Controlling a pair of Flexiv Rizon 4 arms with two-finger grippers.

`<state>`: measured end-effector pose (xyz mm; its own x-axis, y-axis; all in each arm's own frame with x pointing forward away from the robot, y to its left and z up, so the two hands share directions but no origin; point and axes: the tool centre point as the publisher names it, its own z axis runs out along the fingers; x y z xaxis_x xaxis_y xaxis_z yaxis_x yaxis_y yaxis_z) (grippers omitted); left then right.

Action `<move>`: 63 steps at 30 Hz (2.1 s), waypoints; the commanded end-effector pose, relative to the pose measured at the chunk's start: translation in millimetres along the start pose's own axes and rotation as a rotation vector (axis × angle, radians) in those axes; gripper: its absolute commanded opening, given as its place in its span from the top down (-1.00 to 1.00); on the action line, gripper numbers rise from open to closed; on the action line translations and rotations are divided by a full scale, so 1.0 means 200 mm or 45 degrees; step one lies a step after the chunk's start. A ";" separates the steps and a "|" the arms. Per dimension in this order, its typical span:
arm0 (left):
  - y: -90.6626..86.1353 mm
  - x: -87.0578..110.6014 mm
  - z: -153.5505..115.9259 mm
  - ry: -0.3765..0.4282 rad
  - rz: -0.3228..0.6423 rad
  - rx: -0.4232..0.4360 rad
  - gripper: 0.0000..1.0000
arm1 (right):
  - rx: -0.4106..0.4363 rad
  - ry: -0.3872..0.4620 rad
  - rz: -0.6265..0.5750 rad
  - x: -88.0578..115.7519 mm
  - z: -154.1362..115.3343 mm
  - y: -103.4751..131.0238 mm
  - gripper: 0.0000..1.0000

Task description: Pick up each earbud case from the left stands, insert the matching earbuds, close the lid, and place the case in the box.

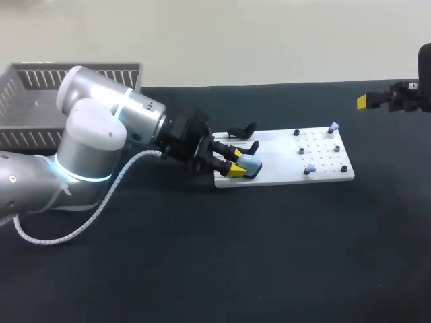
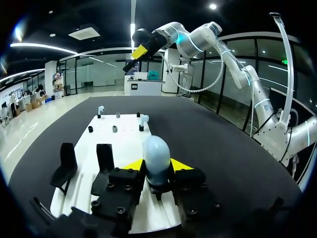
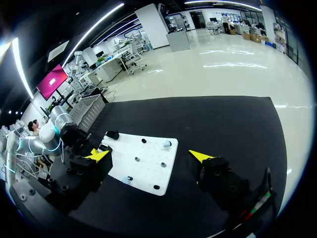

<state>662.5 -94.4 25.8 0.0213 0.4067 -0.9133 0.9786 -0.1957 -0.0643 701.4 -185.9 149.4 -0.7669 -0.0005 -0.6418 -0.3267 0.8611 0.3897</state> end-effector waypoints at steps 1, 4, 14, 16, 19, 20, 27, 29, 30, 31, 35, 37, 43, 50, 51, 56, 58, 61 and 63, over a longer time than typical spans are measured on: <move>0.00 0.00 0.02 0.000 0.004 0.001 0.55 | 0.001 0.000 -0.001 0.00 0.00 0.00 -1.00; 0.00 0.00 0.02 0.002 0.006 -0.001 0.76 | 0.001 0.000 -0.001 0.00 0.00 0.00 -1.00; -0.11 -0.22 -0.13 -0.066 0.133 -0.087 1.00 | 0.001 0.000 -0.001 0.00 0.00 0.00 -1.00; -0.12 -0.26 -0.17 -0.131 0.146 -0.105 1.00 | 0.001 0.000 -0.001 0.00 0.00 0.00 -1.00; -0.15 -0.32 -0.22 -0.225 0.160 -0.126 1.00 | 0.001 0.000 -0.001 0.00 0.00 0.00 -1.00; -0.15 -0.34 -0.23 -0.243 0.159 -0.134 1.00 | 0.001 0.000 -0.001 0.00 0.00 0.00 -1.00; -0.17 -0.40 -0.25 -0.406 0.099 -0.141 1.00 | 0.001 0.000 -0.001 0.00 0.00 0.00 -1.00; -0.18 -0.41 -0.25 -0.420 0.083 -0.149 1.00 | 0.001 0.000 -0.001 0.00 0.00 0.00 -1.00; -0.19 -0.41 -0.25 -0.434 0.080 -0.146 1.00 | 0.001 0.000 -0.001 0.00 0.00 0.00 -1.00; -0.19 -0.41 -0.25 -0.451 0.074 -0.141 1.00 | 0.001 0.000 -0.001 0.00 0.00 0.00 -1.00; -0.20 -0.42 -0.25 -0.476 0.064 -0.121 1.00 | 0.001 0.000 -0.001 0.00 0.00 0.00 -1.00; -0.20 -0.42 -0.25 -0.496 0.064 -0.092 1.00 | 0.001 0.000 -0.001 0.00 0.00 0.00 -1.00; -0.20 -0.42 -0.24 -0.500 0.092 -0.016 1.00 | 0.001 0.000 -0.001 0.00 0.00 0.00 -1.00; -0.20 -0.42 -0.24 -0.500 0.092 -0.016 1.00 | 0.001 0.000 -0.001 0.00 0.00 0.00 -1.00; -0.20 -0.42 -0.24 -0.500 0.092 -0.016 1.00 | -0.014 -0.001 -0.033 0.01 -0.02 0.03 -1.00; -0.20 -0.42 -0.24 -0.500 0.092 -0.016 1.00 | -0.069 0.013 -0.158 0.11 -0.05 0.22 -1.00; -0.20 -0.42 -0.24 -0.500 0.092 -0.016 1.00 | -0.109 0.017 -0.195 0.16 -0.06 0.30 -1.00; -0.20 -0.42 -0.24 -0.500 0.092 -0.016 1.00 | -0.144 0.027 -0.244 0.23 -0.07 0.41 -1.00; -0.20 -0.42 -0.24 -0.500 0.092 -0.016 1.00 | -0.173 0.042 -0.269 0.26 -0.07 0.48 -1.00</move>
<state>630.5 -77.6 125.0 0.0117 0.0213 -0.9997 0.9799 -0.1995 0.0072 637.4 -116.0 158.6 -0.6963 -0.1954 -0.6907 -0.5439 0.7715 0.3300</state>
